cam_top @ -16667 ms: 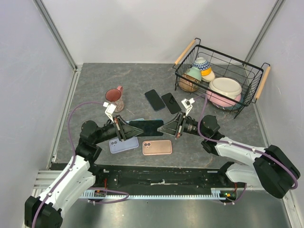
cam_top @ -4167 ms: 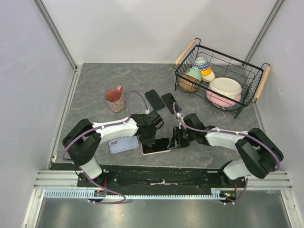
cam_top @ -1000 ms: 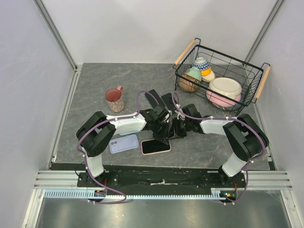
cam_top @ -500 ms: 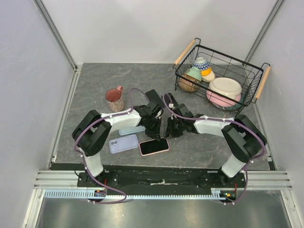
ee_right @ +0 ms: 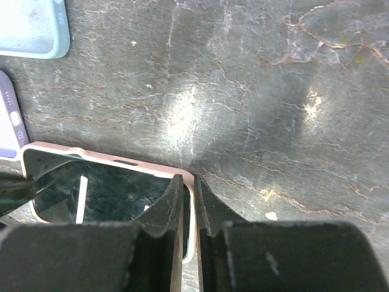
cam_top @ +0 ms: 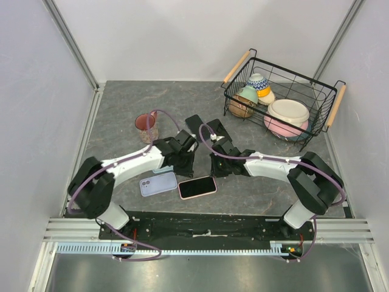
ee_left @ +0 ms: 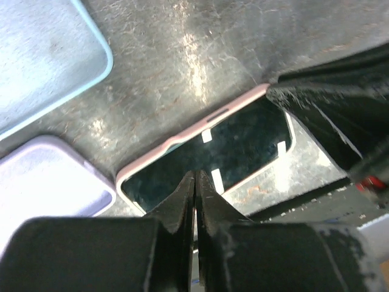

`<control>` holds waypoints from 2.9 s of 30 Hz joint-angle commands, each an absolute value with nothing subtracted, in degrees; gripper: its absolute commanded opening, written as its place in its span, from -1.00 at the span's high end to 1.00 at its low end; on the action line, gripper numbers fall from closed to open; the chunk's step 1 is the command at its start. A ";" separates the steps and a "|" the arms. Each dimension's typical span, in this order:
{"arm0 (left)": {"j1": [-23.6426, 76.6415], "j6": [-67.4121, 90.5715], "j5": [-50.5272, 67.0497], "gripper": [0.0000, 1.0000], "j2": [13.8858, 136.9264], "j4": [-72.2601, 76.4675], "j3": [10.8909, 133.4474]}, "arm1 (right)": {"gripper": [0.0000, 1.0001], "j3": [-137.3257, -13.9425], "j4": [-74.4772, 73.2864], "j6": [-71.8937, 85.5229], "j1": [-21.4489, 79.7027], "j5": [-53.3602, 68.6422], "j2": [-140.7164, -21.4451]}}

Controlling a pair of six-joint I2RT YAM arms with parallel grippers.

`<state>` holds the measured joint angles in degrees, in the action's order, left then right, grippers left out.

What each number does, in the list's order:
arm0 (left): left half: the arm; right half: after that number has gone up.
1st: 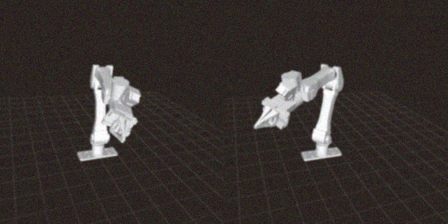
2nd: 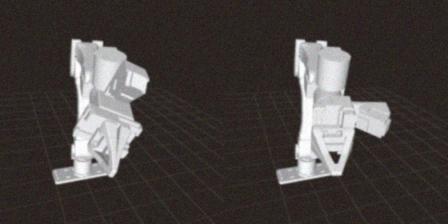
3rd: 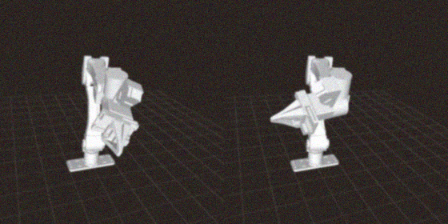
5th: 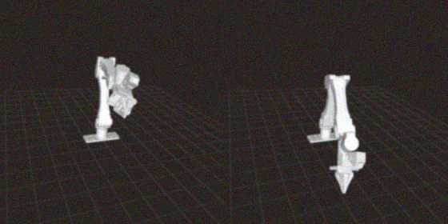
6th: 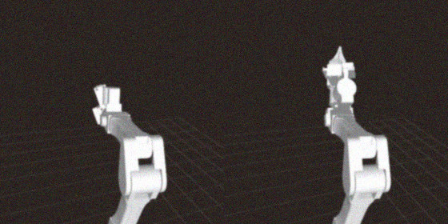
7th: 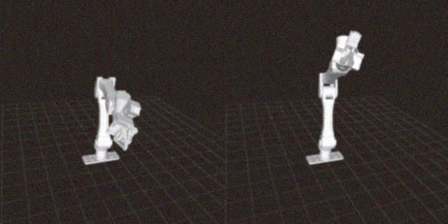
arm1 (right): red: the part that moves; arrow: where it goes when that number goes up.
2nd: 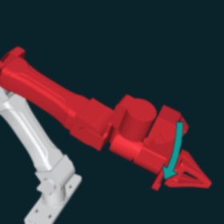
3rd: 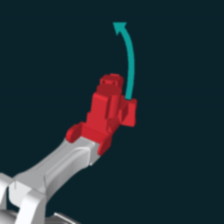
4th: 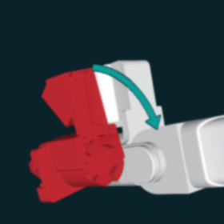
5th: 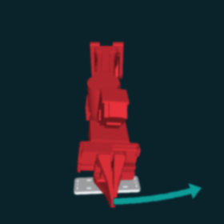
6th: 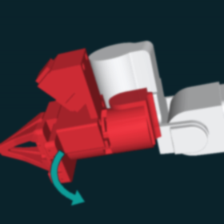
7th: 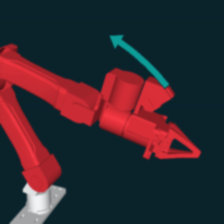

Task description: Put the phone into the phone case

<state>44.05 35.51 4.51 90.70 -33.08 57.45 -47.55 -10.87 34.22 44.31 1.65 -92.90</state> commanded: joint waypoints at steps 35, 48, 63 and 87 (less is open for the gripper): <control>36.56 36.74 16.08 0.17 80.94 -22.94 37.97 | 0.25 -40.17 -4.49 32.52 40.52 14.50 -91.13; 37.09 37.35 17.84 0.53 85.87 -19.25 39.90 | 0.84 -42.80 -10.02 29.09 42.01 8.18 -92.11; 38.05 38.23 20.39 0.55 88.32 -15.21 42.26 | -0.71 -39.20 -10.20 29.79 35.60 9.75 -66.20; 52.12 45.79 31.02 0.58 115.74 -5.19 73.10 | -0.75 -40.60 -17.83 30.06 30.15 9.76 -51.07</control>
<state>46.70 38.63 23.86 108.05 -29.71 64.86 -37.89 -15.35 30.65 30.74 11.51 -53.91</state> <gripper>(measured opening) 0.262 0.870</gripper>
